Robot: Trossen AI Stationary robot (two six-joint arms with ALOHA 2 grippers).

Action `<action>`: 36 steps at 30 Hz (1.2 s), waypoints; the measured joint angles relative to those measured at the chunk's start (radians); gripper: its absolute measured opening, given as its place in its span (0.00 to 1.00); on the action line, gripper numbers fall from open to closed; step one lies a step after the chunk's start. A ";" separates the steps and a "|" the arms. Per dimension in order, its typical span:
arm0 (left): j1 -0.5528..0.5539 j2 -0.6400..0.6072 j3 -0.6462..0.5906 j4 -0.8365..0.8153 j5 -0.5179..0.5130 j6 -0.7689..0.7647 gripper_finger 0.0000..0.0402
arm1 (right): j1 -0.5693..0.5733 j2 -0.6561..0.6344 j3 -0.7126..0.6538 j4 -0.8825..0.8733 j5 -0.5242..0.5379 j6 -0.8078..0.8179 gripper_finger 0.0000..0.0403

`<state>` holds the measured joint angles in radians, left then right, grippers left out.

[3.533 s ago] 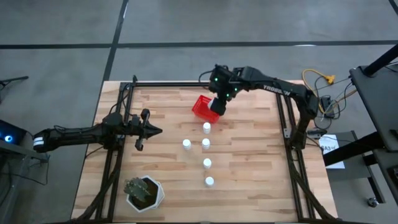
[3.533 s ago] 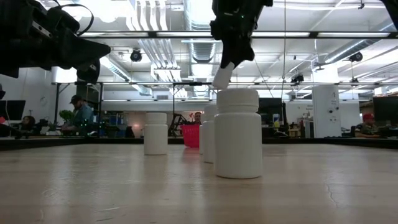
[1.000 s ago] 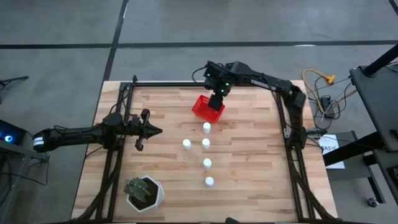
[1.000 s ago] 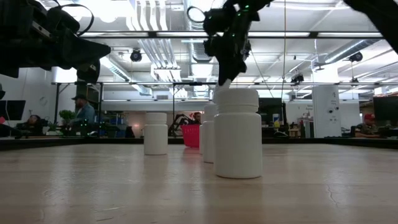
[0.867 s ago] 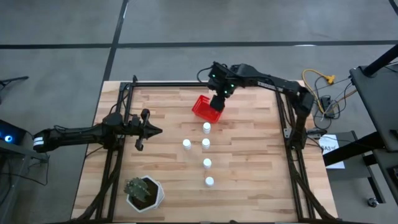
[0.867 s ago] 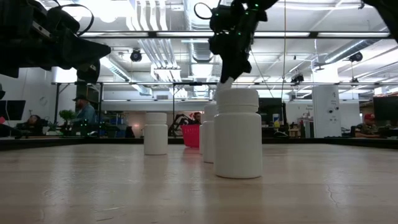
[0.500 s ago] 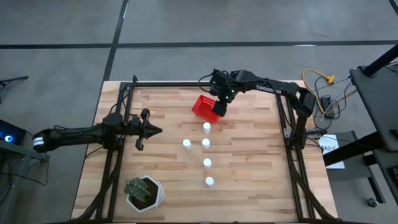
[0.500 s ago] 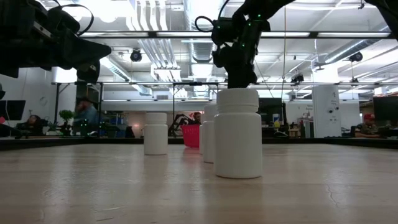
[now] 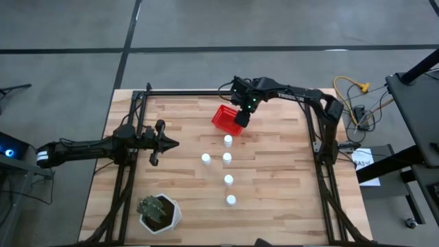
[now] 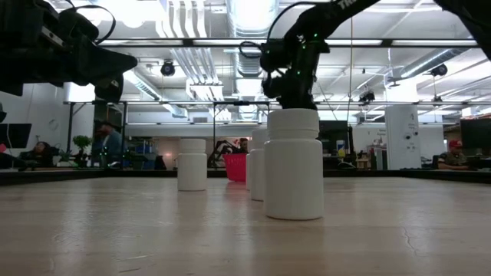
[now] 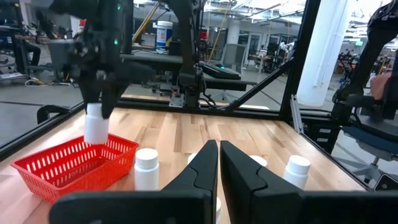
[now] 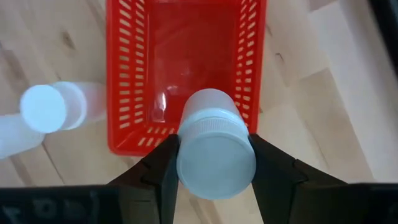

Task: Pick and place pill bottles into a basket
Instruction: Put the white pill bottle into the red bin

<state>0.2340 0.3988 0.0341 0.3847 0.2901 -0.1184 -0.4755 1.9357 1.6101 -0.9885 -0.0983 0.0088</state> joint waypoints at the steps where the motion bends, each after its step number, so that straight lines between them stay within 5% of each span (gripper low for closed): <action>1: 0.000 0.000 0.000 0.000 0.000 0.000 0.00 | 0.000 0.012 0.003 0.001 -0.001 -0.002 0.35; 36: 0.000 0.000 0.000 0.000 -0.008 0.003 0.00 | -0.027 0.076 0.056 -0.033 -0.041 -0.030 0.35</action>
<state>0.2343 0.3988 0.0341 0.3851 0.2821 -0.1154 -0.5025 2.0120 1.6665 -1.0217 -0.1388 -0.0216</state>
